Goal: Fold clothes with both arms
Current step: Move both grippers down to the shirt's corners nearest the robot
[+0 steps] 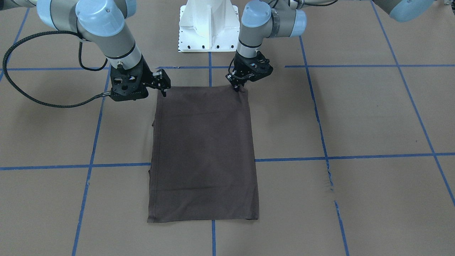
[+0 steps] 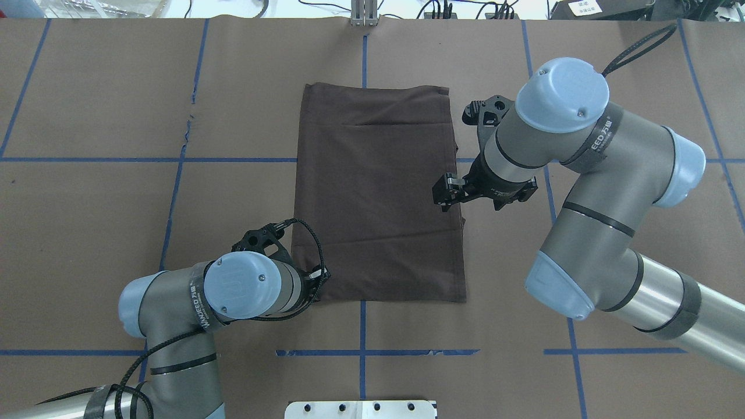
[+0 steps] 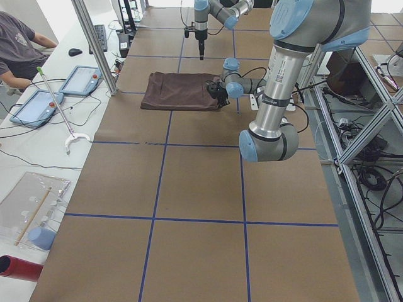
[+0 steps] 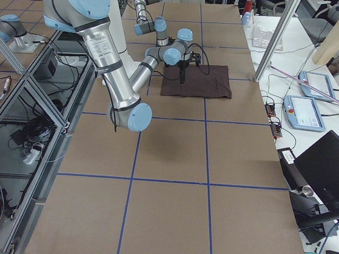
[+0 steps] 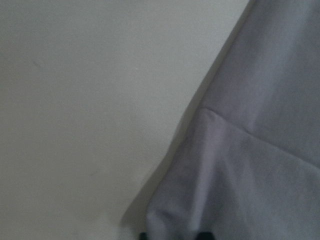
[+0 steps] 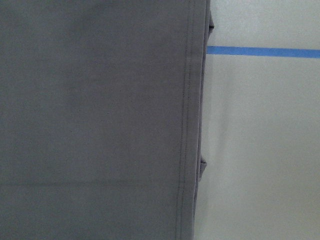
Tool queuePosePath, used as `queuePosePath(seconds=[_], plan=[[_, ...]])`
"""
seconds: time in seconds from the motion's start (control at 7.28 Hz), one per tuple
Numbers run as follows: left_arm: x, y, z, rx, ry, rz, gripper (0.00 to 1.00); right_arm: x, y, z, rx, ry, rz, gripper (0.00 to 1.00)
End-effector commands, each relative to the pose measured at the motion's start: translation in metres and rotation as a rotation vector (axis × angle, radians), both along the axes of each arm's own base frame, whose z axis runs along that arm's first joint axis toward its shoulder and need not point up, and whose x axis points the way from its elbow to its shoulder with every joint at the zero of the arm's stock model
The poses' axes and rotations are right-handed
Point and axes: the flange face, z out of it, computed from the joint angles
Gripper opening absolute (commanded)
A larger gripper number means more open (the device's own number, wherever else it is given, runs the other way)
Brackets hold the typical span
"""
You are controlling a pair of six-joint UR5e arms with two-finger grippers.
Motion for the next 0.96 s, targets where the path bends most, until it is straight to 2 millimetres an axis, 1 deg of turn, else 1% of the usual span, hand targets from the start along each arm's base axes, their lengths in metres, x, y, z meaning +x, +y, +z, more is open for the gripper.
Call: queuePosePath(seconds=[0.0, 0.14, 0.27, 0.41, 0.55, 0.69, 0.82], plan=[[-0.004, 0.001, -0.005, 0.008, 0.009, 0.004, 0.00, -0.002, 0.003, 0.001, -0.003, 0.000, -0.003, 1.00], [-0.017, 0.006, -0.024, 0.006, 0.014, 0.013, 0.00, -0.010, 0.012, -0.002, -0.072, -0.004, 0.042, 1.00], [-0.032, 0.010, -0.043, 0.038, 0.020, 0.036, 0.00, -0.025, 0.037, -0.012, -0.195, -0.035, 0.125, 1.00], [-0.032, 0.010, -0.044, 0.045, 0.020, 0.043, 0.00, -0.040, 0.054, -0.012, -0.265, -0.051, 0.214, 1.00], [-0.032, 0.011, -0.044, 0.056, 0.020, 0.051, 0.00, -0.071, 0.088, 0.002, -0.288, -0.021, 0.272, 1.00], [-0.032, 0.011, -0.044, 0.062, 0.020, 0.057, 0.00, -0.087, 0.106, 0.015, -0.339, 0.001, 0.329, 1.00], [-0.033, 0.011, -0.045, 0.063, 0.023, 0.057, 0.00, -0.092, 0.121, 0.041, -0.410, 0.047, 0.368, 1.00]])
